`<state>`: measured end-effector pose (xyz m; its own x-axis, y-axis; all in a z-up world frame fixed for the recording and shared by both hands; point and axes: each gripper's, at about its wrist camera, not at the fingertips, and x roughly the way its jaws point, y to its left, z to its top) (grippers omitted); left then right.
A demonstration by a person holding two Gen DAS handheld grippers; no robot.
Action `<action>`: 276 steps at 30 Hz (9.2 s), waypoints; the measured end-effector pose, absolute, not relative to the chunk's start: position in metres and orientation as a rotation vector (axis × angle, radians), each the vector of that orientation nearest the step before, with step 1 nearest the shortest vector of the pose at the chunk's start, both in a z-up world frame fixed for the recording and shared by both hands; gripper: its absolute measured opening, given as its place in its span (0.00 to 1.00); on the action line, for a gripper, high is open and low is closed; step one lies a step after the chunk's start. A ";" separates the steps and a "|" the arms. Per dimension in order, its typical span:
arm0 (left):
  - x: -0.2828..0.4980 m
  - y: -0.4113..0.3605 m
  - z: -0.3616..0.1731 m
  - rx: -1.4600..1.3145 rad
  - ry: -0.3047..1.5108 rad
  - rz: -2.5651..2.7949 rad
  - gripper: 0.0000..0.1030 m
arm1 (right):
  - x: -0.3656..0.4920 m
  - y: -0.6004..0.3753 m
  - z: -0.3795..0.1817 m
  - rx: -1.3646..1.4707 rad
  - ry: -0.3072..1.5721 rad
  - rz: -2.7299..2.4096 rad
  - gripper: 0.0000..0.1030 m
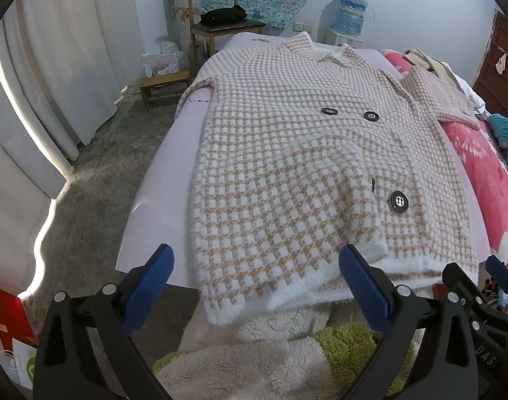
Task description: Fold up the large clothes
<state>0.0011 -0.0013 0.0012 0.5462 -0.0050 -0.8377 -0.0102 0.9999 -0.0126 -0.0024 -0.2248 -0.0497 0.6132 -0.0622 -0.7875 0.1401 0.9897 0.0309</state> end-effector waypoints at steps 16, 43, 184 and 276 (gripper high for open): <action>0.000 0.001 0.005 -0.020 0.988 0.002 0.95 | -0.004 -0.222 -0.047 0.087 0.901 -0.118 0.92; 0.001 0.003 0.005 -0.022 0.987 0.000 0.95 | -0.006 -0.222 -0.044 0.086 0.898 -0.120 0.92; 0.248 0.025 0.008 -0.083 0.929 -0.300 0.67 | 0.248 -0.284 -0.058 0.066 0.911 -0.098 0.92; 0.282 0.081 -0.051 -0.011 1.003 -0.024 0.52 | 0.348 -0.378 -0.086 0.607 1.092 0.171 0.61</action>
